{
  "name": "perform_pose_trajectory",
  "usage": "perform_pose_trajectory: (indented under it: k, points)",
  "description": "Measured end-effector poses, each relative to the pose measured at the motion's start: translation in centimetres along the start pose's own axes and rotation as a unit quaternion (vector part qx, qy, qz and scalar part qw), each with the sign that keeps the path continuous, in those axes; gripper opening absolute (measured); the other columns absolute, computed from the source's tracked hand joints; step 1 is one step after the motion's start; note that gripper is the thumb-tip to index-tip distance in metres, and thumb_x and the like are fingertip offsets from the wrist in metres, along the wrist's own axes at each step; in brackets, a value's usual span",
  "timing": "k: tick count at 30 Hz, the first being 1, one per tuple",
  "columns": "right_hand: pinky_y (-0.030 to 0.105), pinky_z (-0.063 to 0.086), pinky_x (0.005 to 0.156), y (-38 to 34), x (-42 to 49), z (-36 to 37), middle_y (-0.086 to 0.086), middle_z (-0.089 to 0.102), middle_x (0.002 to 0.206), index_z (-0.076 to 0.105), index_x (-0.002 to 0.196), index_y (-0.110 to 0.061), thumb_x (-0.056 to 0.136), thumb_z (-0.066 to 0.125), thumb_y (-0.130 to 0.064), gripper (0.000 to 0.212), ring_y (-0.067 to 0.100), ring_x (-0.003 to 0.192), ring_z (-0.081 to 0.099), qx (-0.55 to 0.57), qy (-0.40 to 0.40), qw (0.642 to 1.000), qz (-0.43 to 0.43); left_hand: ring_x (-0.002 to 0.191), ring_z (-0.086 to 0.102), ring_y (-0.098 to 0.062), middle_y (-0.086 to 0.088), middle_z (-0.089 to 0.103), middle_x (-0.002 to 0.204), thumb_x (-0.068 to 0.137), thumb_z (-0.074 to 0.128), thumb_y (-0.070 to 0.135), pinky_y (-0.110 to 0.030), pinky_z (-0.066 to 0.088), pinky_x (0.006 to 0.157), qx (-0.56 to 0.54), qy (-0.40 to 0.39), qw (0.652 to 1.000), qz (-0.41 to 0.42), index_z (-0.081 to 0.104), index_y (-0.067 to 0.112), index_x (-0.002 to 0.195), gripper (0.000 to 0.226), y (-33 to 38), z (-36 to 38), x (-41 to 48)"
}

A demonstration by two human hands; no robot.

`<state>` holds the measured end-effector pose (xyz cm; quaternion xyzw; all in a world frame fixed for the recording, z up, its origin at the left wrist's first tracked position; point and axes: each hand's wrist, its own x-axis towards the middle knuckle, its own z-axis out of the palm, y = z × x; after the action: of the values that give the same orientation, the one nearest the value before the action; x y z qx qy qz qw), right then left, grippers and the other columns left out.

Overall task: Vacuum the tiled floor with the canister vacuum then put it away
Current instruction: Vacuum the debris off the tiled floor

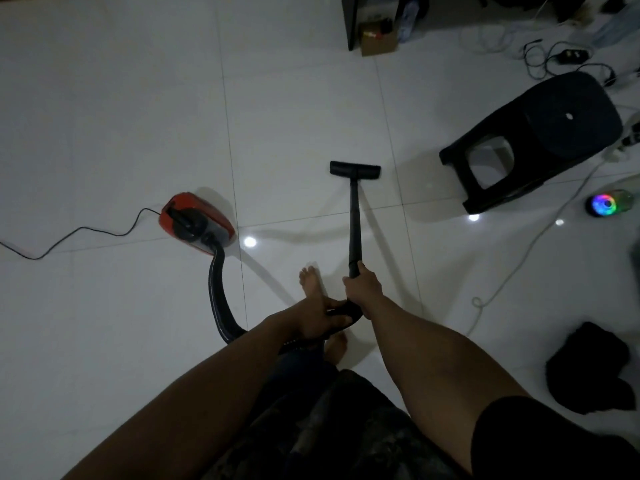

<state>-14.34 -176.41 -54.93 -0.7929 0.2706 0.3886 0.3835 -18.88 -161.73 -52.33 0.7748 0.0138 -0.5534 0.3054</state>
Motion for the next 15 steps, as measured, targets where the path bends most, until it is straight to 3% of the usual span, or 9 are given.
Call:
perform_pose_trajectory:
  k: [4,6,9,12,15]
  points:
    - [0.032,0.045,0.090,-3.0,2.8,-1.8,0.011,0.050,0.144,0.020,0.160,-0.026,0.099,0.054,-0.025,0.069,0.032,0.122,0.054,-0.014,-0.013,1.000,0.008,0.137,0.032,-0.056,-0.040,0.033,0.146,0.061,0.042,0.100,-0.063,0.033,0.113,-0.018,-0.004,1.000,0.003,0.047,0.048,0.136,0.091,-0.6,-2.0,5.2]
    - [0.031,0.045,0.086,-5.3,4.9,-2.9,0.012,0.050,0.143,0.019,0.160,-0.026,0.099,0.055,-0.024,0.070,0.031,0.120,0.055,-0.019,-0.017,1.000,0.001,0.134,0.038,-0.053,-0.035,0.046,0.141,0.071,0.044,0.093,-0.062,0.031,0.113,-0.035,-0.007,0.999,-0.008,0.051,0.045,0.135,0.080,2.0,-5.9,3.8]
    - [0.031,0.046,0.086,-8.9,7.8,-4.2,0.011,0.050,0.143,0.019,0.160,-0.026,0.099,0.055,-0.025,0.071,0.030,0.118,0.056,-0.029,-0.027,0.999,-0.001,0.112,0.061,-0.027,-0.011,0.071,0.112,0.085,0.049,0.069,-0.044,0.040,0.107,-0.064,0.005,0.998,0.015,0.056,0.033,0.138,0.065,5.8,-11.2,2.0]
    - [0.036,0.050,0.095,-12.5,10.6,-5.7,0.010,0.052,0.142,0.019,0.159,-0.027,0.097,0.057,-0.027,0.073,0.029,0.116,0.058,-0.025,-0.035,0.999,-0.003,0.088,0.072,-0.014,-0.007,0.074,0.098,0.097,0.055,0.047,-0.022,0.052,0.080,-0.070,0.005,0.997,0.037,0.059,0.022,0.138,0.048,8.3,-16.1,2.2]
    - [0.039,0.052,0.093,-16.7,13.1,-7.9,0.010,0.055,0.137,0.021,0.159,-0.028,0.096,0.059,-0.026,0.073,0.028,0.110,0.060,-0.021,-0.042,0.999,-0.001,0.047,0.059,0.007,0.005,0.063,0.075,0.102,0.055,0.033,-0.005,0.040,0.047,-0.069,0.011,0.997,0.041,0.059,0.017,0.135,0.038,11.2,-20.8,2.8]
